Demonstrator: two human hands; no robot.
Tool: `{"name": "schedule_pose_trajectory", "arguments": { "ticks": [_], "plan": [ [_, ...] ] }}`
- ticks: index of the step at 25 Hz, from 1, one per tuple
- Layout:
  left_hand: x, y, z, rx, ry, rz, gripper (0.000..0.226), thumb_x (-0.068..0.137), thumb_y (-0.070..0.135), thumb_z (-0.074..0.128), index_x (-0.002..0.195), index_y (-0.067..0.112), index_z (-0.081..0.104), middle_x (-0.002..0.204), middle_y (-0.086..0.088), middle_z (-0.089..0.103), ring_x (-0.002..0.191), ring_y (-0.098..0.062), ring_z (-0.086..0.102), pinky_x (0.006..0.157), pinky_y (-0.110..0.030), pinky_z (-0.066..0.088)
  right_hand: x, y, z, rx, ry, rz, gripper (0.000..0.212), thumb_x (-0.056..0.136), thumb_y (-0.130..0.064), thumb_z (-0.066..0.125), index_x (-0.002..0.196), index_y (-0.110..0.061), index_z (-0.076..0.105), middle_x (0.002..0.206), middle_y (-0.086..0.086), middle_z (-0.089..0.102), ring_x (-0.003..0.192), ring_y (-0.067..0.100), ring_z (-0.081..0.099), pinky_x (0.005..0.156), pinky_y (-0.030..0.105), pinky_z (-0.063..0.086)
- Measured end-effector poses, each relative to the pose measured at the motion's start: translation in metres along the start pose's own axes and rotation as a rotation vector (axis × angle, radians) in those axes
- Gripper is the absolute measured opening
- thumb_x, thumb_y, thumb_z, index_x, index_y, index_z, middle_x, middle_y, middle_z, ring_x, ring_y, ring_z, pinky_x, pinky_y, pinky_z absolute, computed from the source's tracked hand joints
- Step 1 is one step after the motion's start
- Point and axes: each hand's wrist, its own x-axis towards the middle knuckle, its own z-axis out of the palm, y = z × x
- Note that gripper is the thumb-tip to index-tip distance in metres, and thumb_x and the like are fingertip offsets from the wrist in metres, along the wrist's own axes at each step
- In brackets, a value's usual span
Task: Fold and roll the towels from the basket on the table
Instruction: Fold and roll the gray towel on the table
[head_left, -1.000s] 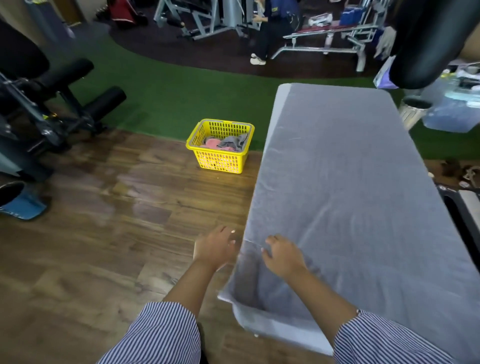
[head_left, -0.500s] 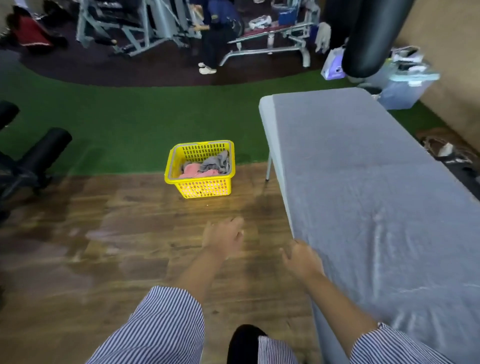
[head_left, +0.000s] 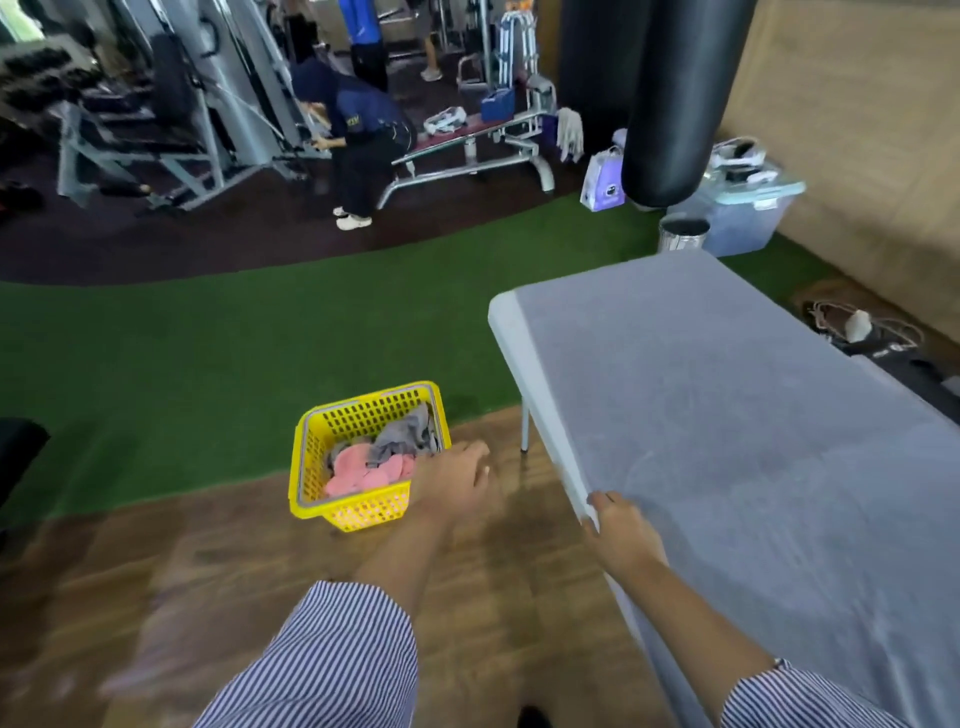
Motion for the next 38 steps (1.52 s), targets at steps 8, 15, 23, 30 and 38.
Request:
{"name": "schedule_pose_trajectory", "arguments": {
  "ticks": [8,15,23,30,38],
  "plan": [
    [0.201,-0.05,-0.004,-0.079,0.06,-0.008,0.024,0.097,0.026,0.039,0.113,0.02,0.056,0.111,-0.003,0.061,0.101,-0.029,0.061,0.081,-0.036,0.04,0.165,-0.04,-0.026,-0.015,0.0,0.025,0.03,0.096,-0.022,0.041,0.12,-0.006,0.049,0.119,0.013,0.052,0.108,0.033,0.051,0.082,0.039,0.046],
    [0.411,-0.061,0.022,-0.061,-0.066,0.037,0.027,0.097,0.022,0.037,0.119,0.016,0.052,0.12,-0.01,0.055,0.11,-0.031,0.056,0.087,-0.039,0.038,0.3,-0.056,-0.026,0.015,-0.028,0.16,0.027,0.095,-0.018,0.044,0.118,-0.003,0.046,0.12,0.016,0.049,0.109,0.035,0.049,0.082,0.041,0.046],
    [0.555,-0.047,0.073,-0.132,-0.287,0.098,0.037,0.102,0.027,0.035,0.136,0.013,0.041,0.144,-0.009,0.04,0.127,-0.033,0.044,0.099,-0.047,0.036,0.382,-0.054,-0.013,0.086,-0.057,0.307,0.026,0.095,-0.017,0.044,0.115,-0.002,0.049,0.12,0.015,0.048,0.11,0.033,0.048,0.086,0.042,0.048],
    [0.583,-0.056,0.092,-0.237,-0.147,0.09,0.021,0.092,0.018,0.059,0.097,-0.002,0.059,0.103,-0.026,0.061,0.098,-0.042,0.057,0.08,-0.047,0.049,0.397,-0.054,-0.011,0.168,-0.033,0.366,0.021,0.088,0.0,0.046,0.106,0.002,0.056,0.108,0.019,0.057,0.099,0.036,0.055,0.081,0.04,0.049],
    [0.518,-0.135,0.073,-0.026,-0.231,-0.054,0.017,0.087,0.011,0.064,0.1,0.0,0.063,0.104,-0.025,0.064,0.097,-0.042,0.061,0.076,-0.044,0.049,0.373,-0.109,0.013,0.134,-0.275,0.164,0.032,0.087,0.001,0.044,0.117,-0.001,0.055,0.118,0.02,0.053,0.106,0.036,0.056,0.089,0.043,0.049]
  ]
}}
